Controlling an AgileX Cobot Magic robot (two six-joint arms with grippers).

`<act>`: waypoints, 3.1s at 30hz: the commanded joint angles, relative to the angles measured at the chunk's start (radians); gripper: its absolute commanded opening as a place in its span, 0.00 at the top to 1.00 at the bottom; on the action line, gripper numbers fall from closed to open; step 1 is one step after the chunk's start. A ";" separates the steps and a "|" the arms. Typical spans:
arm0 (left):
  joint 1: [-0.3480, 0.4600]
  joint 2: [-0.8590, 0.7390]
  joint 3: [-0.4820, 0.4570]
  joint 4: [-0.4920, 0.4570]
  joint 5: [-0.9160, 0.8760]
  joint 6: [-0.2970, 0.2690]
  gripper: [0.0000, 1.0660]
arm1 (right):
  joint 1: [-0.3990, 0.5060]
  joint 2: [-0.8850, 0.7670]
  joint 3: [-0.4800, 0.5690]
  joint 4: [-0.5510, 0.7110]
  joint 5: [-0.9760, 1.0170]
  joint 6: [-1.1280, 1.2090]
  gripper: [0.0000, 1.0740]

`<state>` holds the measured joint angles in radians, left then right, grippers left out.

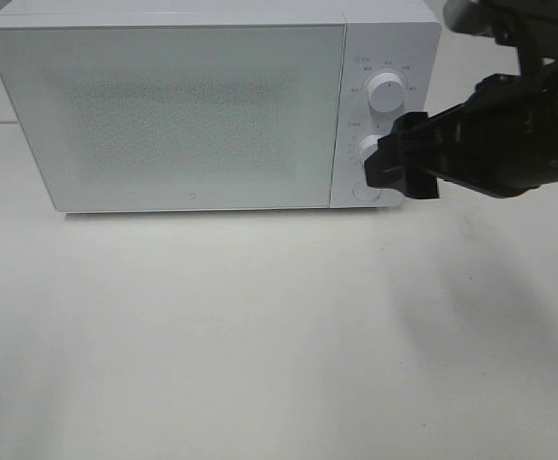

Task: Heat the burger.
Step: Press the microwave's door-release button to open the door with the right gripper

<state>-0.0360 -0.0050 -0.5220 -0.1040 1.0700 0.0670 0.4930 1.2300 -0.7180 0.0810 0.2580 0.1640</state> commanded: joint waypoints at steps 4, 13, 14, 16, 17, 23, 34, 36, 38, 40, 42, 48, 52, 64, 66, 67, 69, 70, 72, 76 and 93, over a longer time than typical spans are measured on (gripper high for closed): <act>0.003 -0.018 0.004 -0.001 0.001 -0.003 0.06 | -0.001 -0.156 0.000 -0.057 0.199 -0.010 0.30; 0.003 -0.018 0.004 -0.001 0.001 -0.003 0.06 | -0.001 -0.368 0.000 -0.058 0.494 -0.009 0.30; 0.003 -0.018 0.004 -0.001 0.001 -0.003 0.06 | -0.001 -0.386 0.000 -0.058 0.520 -0.009 0.30; 0.003 -0.018 0.004 -0.001 0.001 -0.003 0.06 | -0.001 -0.432 0.000 -0.058 0.569 -0.009 0.30; 0.003 -0.018 0.004 -0.001 0.001 -0.003 0.06 | -0.001 -0.432 0.000 -0.058 0.569 -0.009 0.30; 0.003 -0.018 0.004 -0.001 0.001 -0.003 0.06 | -0.001 -0.565 0.001 -0.060 0.684 -0.009 0.30; 0.003 -0.018 0.004 -0.001 0.001 -0.003 0.06 | -0.047 -0.915 0.002 -0.133 0.815 -0.020 0.30; 0.003 -0.018 0.004 -0.001 0.001 -0.003 0.06 | -0.070 -0.936 0.002 -0.137 0.818 -0.020 0.30; 0.003 -0.018 0.004 -0.001 0.001 -0.003 0.06 | -0.118 -0.980 0.002 -0.150 0.823 -0.024 0.30; 0.003 -0.018 0.004 -0.001 0.001 -0.003 0.06 | -0.178 -1.034 0.002 -0.153 0.824 -0.061 0.30; 0.003 -0.018 0.004 -0.001 0.001 -0.003 0.06 | -0.198 -1.056 0.002 -0.152 0.824 -0.073 0.30; 0.003 -0.018 0.004 -0.001 0.001 -0.003 0.06 | -0.299 -1.166 0.002 -0.154 0.833 -0.098 0.30; 0.003 -0.018 0.004 -0.001 0.001 -0.003 0.06 | -0.345 -1.243 0.036 -0.155 0.823 -0.114 0.30; 0.003 -0.018 0.004 -0.001 0.001 -0.003 0.06 | -0.353 -1.261 0.202 -0.147 0.718 -0.114 0.30; 0.003 -0.018 0.004 -0.001 0.001 -0.003 0.06 | -0.353 -1.261 0.206 -0.147 0.723 -0.113 0.30; 0.003 -0.018 0.004 -0.002 0.001 -0.003 0.06 | -0.353 -1.261 0.209 -0.148 0.728 -0.114 0.30; 0.003 -0.018 0.004 -0.002 0.001 -0.003 0.06 | -0.353 -1.261 0.212 -0.148 0.733 -0.114 0.30; 0.003 -0.018 0.004 -0.002 0.001 -0.003 0.06 | -0.353 -1.261 0.212 -0.148 0.733 -0.115 0.30; 0.003 -0.018 0.004 -0.002 0.001 -0.003 0.06 | -0.353 -1.261 0.212 -0.148 0.733 -0.115 0.30; 0.003 -0.018 0.004 -0.002 0.001 -0.003 0.06 | -0.353 -1.261 0.212 -0.146 0.734 -0.113 0.30; 0.003 -0.018 0.004 -0.002 0.001 -0.003 0.06 | -0.353 -1.261 0.158 -0.148 0.723 -0.114 0.30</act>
<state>-0.0360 -0.0050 -0.5220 -0.1040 1.0700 0.0670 0.1460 -0.0050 -0.5290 -0.0660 0.9960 0.0600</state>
